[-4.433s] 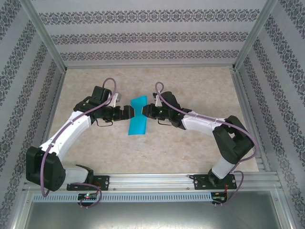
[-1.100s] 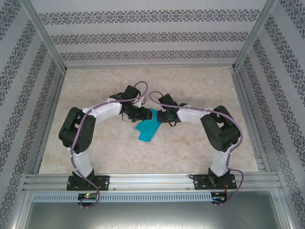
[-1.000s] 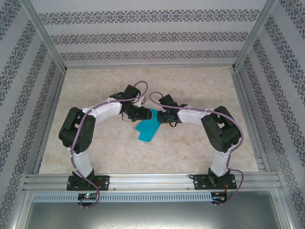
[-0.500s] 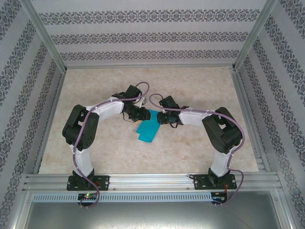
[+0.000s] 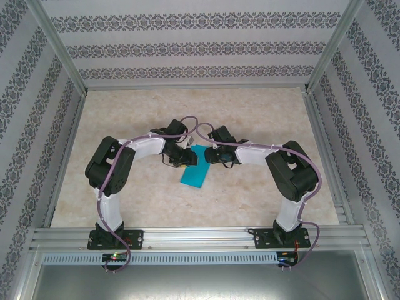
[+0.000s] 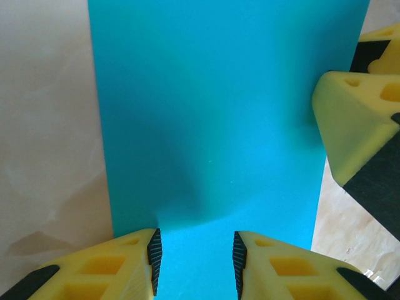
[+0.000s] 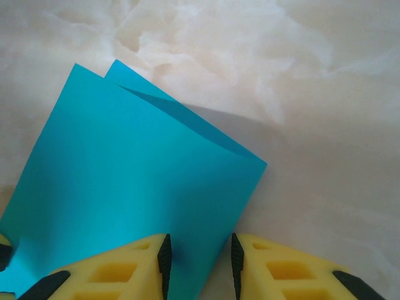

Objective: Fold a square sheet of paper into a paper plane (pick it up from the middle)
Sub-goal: Hold the square sheet of paper at the center of the table.

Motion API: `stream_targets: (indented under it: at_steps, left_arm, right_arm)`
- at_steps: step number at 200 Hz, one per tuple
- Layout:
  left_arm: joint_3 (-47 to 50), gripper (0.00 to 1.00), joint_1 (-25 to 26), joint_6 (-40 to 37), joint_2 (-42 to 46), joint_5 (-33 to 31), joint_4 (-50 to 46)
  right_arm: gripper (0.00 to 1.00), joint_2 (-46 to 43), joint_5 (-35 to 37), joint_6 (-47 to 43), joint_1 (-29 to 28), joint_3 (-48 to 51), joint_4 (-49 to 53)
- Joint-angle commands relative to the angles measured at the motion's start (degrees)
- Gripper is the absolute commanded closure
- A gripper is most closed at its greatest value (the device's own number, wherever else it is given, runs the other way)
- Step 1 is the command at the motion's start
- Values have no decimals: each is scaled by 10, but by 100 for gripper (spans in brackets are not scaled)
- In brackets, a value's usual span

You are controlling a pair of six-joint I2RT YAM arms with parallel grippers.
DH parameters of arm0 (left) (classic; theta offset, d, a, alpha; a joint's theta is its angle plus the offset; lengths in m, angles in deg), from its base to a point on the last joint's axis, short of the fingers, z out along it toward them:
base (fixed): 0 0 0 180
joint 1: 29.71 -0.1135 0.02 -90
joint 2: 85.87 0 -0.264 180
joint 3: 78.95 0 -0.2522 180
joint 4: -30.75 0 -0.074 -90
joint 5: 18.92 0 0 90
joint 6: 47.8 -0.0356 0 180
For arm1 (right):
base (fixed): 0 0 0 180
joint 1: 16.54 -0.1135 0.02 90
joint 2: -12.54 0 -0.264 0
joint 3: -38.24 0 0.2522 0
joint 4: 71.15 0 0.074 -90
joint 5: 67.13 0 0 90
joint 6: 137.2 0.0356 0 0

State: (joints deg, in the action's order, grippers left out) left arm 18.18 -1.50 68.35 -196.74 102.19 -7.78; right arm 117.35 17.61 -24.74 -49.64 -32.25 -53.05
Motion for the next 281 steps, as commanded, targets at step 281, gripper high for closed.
stream_targets:
  at_steps: [281]
  left_arm:
    - [7, 60, 11, 9, -1, 34, 32]
  right_arm:
    - [73, -47, -127, 230, 19, 125, -116]
